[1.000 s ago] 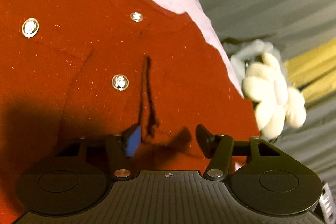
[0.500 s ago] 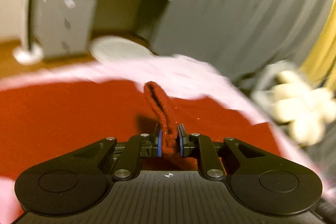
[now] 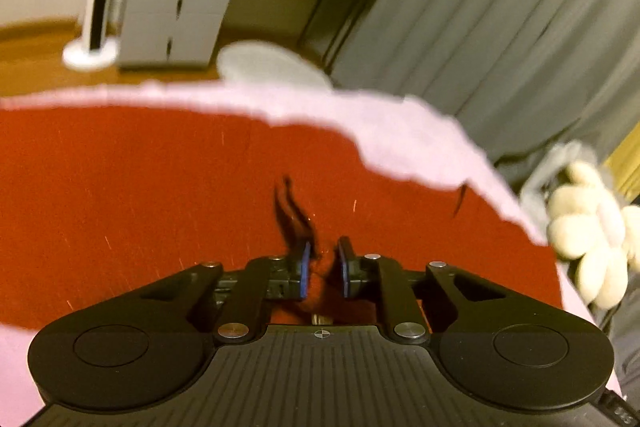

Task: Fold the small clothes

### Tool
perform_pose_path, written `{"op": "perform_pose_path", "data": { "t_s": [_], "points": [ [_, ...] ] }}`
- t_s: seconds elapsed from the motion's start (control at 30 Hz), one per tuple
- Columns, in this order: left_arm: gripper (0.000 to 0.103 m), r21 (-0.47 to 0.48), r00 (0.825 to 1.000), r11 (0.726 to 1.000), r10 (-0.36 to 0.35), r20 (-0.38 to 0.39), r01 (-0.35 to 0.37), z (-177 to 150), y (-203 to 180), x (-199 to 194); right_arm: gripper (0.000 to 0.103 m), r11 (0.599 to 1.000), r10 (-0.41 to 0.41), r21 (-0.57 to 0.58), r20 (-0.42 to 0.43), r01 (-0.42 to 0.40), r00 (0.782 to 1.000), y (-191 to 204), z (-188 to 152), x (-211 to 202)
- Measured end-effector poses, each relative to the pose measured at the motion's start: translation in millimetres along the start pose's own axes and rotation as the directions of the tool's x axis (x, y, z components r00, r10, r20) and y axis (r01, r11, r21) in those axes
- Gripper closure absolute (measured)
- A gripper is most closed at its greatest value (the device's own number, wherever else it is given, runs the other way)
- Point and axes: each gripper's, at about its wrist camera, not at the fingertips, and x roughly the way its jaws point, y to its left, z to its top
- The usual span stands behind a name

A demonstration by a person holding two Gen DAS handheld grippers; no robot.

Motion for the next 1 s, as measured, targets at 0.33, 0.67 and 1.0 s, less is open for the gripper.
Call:
{"op": "perform_pose_path", "data": {
  "t_s": [0.33, 0.67, 1.0],
  "points": [
    [0.087, 0.162, 0.983, 0.971, 0.166, 0.082, -0.178, 3, 5, -1, 0.068, 0.979, -0.065, -0.188, 0.098, 0.083, 0.993, 29, -7, 1],
    [0.084, 0.084, 0.992, 0.989, 0.122, 0.035, -0.125, -6, 27, -7, 0.075, 0.938, -0.137, -0.316, 0.042, 0.143, 0.990, 41, -23, 22],
    [0.073, 0.091, 0.993, 0.989, 0.121, -0.005, -0.120, -16, 27, -1, 0.076, 0.940, -0.226, -0.254, 0.037, 0.228, 0.973, 22, -19, 26]
  ]
}}
